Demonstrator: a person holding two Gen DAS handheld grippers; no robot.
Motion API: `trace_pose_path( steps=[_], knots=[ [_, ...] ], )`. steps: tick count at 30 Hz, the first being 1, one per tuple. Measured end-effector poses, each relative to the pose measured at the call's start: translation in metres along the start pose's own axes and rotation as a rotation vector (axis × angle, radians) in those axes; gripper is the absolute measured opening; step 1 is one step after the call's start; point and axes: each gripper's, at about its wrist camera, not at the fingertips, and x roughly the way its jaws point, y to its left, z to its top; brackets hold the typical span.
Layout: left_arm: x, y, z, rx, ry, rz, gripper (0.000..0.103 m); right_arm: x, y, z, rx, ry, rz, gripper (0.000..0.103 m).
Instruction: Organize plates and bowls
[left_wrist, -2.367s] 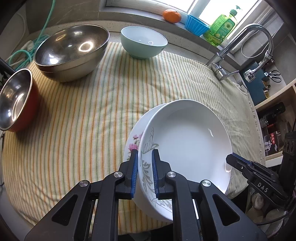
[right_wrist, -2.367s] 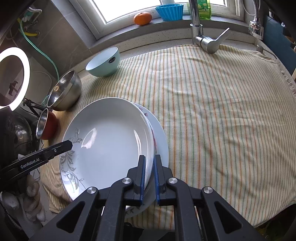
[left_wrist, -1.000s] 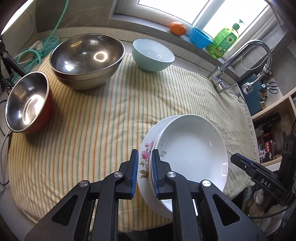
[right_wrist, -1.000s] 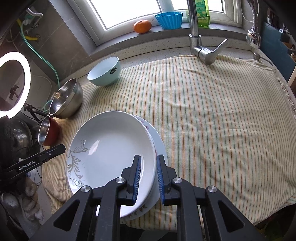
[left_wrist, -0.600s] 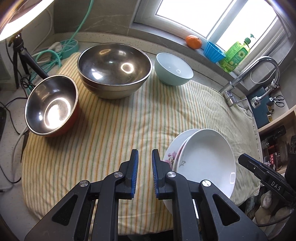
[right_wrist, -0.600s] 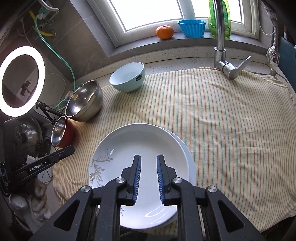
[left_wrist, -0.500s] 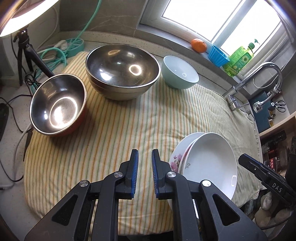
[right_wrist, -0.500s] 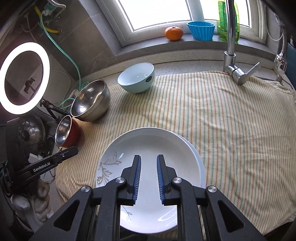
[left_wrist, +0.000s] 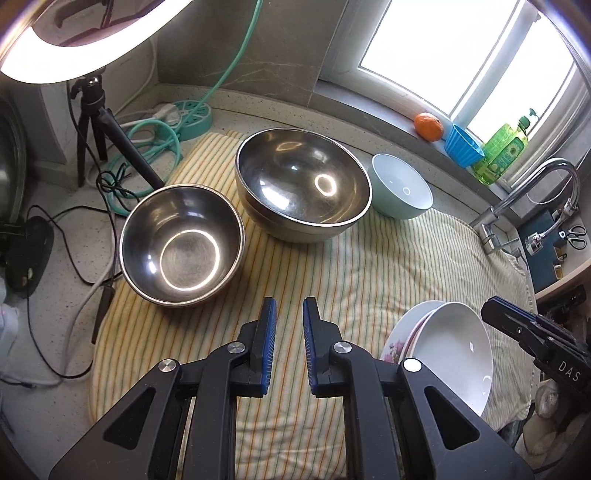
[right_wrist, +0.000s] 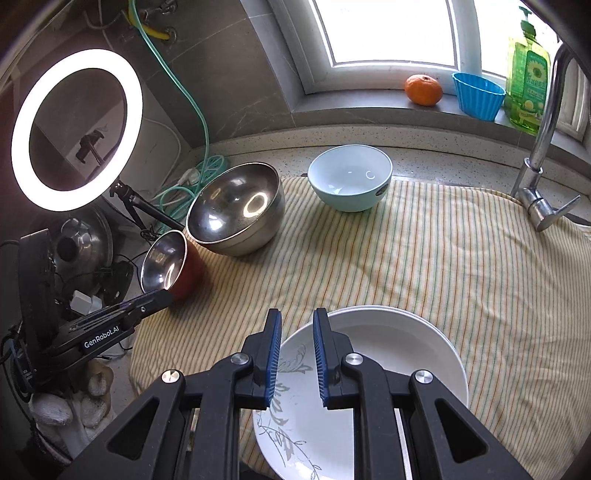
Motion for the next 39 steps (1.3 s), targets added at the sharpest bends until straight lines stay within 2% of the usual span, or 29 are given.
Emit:
trace_pose_path(
  steps=[9, 23, 39],
  knots=[
    [0.0, 0.003, 0.006, 0.008, -0.018, 0.022, 0.011, 0.01, 0.021, 0.027, -0.071, -0.013, -0.004, 0.016],
    [0.007, 0.001, 0.027, 0.001, -0.038, 0.018, 0.011, 0.021, 0.029, 0.069, -0.13, -0.047, -0.025, 0.016],
    [0.026, 0.022, 0.052, -0.146, -0.066, 0.016, 0.012, 0.069, 0.001, 0.11, -0.082, -0.01, 0.065, 0.016]
  ],
)
